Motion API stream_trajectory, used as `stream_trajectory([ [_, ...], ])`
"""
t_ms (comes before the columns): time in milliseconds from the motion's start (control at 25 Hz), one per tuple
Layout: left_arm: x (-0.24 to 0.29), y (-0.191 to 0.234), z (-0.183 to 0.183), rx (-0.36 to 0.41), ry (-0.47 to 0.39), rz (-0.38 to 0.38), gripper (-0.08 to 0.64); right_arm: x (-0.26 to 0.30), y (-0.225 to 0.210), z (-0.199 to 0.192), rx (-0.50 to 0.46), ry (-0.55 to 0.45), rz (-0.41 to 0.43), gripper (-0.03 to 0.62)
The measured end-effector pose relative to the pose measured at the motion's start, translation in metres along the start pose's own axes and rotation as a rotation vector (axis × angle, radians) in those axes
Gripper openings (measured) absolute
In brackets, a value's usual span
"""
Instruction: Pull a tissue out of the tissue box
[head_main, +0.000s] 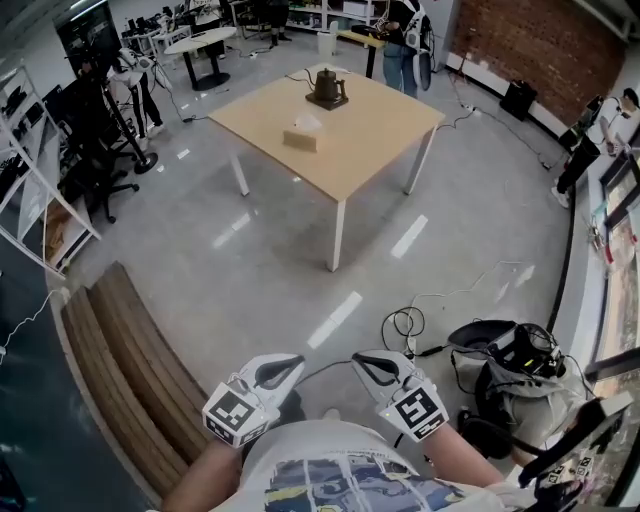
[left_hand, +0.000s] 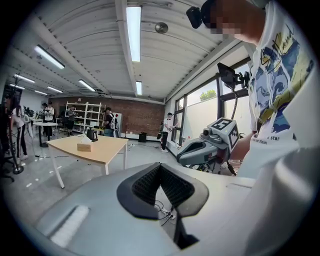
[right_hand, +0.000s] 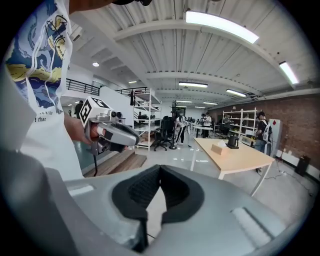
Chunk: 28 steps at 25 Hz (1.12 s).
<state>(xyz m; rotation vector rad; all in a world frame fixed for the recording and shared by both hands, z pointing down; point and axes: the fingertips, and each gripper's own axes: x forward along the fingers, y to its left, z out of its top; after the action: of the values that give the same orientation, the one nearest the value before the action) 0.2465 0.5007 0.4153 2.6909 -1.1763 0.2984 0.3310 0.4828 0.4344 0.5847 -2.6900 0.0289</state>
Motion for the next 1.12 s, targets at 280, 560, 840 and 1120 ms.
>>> stream_trajectory([
  [280, -0.018, 0.052, 0.003, -0.026, -0.038, 0.034, 0.003, 0.051, -0.007, 0.015, 0.001, 0.017, 0.035, 0.003],
  [560, -0.031, 0.123, 0.002, -0.018, 0.003, -0.002, 0.003, 0.119, -0.016, 0.053, 0.022, 0.032, 0.020, 0.003],
  [840, -0.056, 0.207, 0.013, 0.013, 0.025, -0.033, 0.003, 0.196, -0.024, 0.089, 0.027, 0.050, -0.006, 0.003],
  [1120, -0.061, 0.259, 0.015, -0.016, 0.000, -0.039, 0.003, 0.241, -0.030, 0.099, 0.017, 0.088, 0.000, 0.003],
])
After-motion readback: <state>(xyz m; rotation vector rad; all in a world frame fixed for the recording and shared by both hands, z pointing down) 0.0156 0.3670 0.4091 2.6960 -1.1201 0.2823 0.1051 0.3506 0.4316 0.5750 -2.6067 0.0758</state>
